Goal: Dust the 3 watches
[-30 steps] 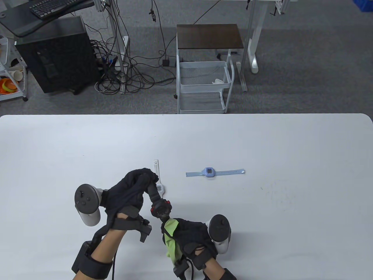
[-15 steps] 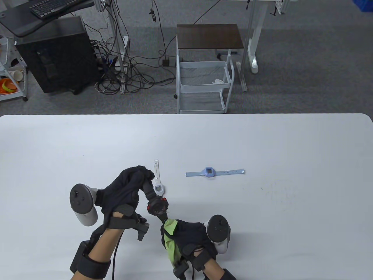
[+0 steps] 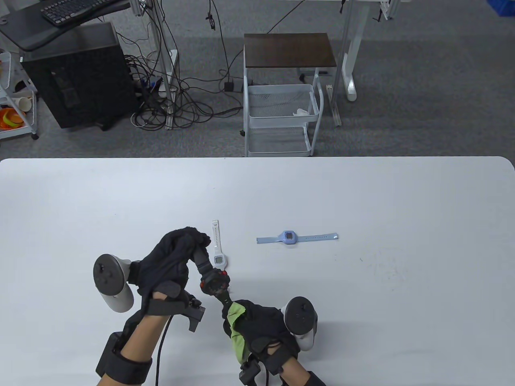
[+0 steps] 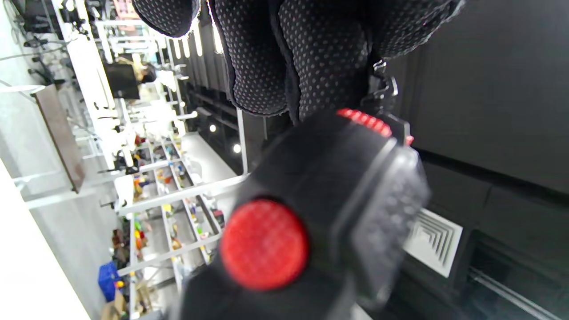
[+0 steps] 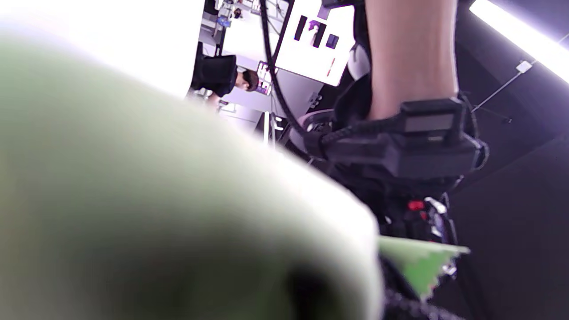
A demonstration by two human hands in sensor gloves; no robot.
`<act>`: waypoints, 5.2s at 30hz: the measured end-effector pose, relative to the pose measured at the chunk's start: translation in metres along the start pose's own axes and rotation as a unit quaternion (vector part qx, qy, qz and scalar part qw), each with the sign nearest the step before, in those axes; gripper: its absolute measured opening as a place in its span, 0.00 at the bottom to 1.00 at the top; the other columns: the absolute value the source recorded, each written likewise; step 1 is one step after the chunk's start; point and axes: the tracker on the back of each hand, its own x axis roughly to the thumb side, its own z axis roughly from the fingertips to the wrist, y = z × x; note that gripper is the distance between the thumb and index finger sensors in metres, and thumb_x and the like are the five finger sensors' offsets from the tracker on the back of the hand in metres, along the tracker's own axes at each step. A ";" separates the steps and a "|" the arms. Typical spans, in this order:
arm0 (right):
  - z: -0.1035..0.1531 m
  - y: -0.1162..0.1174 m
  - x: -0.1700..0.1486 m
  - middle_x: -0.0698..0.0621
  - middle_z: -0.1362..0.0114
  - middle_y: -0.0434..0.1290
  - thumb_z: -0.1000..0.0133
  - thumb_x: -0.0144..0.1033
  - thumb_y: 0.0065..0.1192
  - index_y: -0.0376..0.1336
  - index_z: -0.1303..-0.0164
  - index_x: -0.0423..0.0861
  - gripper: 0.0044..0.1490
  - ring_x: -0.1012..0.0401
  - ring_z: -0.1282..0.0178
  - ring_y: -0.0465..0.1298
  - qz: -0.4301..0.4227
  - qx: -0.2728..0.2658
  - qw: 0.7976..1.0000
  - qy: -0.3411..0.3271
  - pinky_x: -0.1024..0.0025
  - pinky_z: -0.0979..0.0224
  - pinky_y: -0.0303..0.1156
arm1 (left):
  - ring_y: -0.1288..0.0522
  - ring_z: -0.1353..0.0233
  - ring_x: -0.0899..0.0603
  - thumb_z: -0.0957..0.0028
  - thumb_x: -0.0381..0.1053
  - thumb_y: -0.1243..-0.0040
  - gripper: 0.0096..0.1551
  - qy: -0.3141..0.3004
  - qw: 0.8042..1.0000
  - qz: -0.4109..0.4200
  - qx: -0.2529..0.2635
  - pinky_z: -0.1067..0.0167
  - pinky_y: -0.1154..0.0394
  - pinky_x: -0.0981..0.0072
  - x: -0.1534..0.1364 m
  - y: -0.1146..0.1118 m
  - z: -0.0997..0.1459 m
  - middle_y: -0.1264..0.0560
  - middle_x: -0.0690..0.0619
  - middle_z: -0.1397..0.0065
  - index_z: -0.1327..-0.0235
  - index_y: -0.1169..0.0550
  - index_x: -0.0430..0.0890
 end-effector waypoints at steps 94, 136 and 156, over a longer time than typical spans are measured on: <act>-0.005 -0.063 -0.025 0.26 0.24 0.58 0.52 0.48 0.67 0.71 0.36 0.43 0.36 0.27 0.28 0.52 0.438 0.138 0.867 0.194 0.20 0.40 0.30 | 0.19 0.33 0.51 0.36 0.63 0.48 0.24 0.035 0.998 -0.038 -0.035 0.25 0.36 0.40 -0.045 -0.012 0.006 0.17 0.65 0.51 0.38 0.25 0.49; 0.006 -0.120 -0.004 0.24 0.22 0.47 0.52 0.74 0.50 0.48 0.24 0.34 0.64 0.24 0.29 0.49 0.137 -0.075 0.986 0.065 0.18 0.44 0.32 | 0.18 0.35 0.51 0.36 0.62 0.49 0.24 0.145 0.985 -0.042 -0.081 0.26 0.35 0.40 -0.065 -0.058 0.012 0.16 0.64 0.52 0.39 0.25 0.47; 0.008 -0.127 -0.008 0.24 0.22 0.47 0.49 0.72 0.47 0.49 0.23 0.34 0.61 0.24 0.30 0.49 0.087 -0.109 0.988 0.061 0.18 0.44 0.32 | 0.17 0.36 0.50 0.36 0.61 0.48 0.24 0.318 0.943 -0.011 -0.097 0.28 0.35 0.40 -0.093 -0.079 -0.021 0.15 0.64 0.53 0.40 0.24 0.46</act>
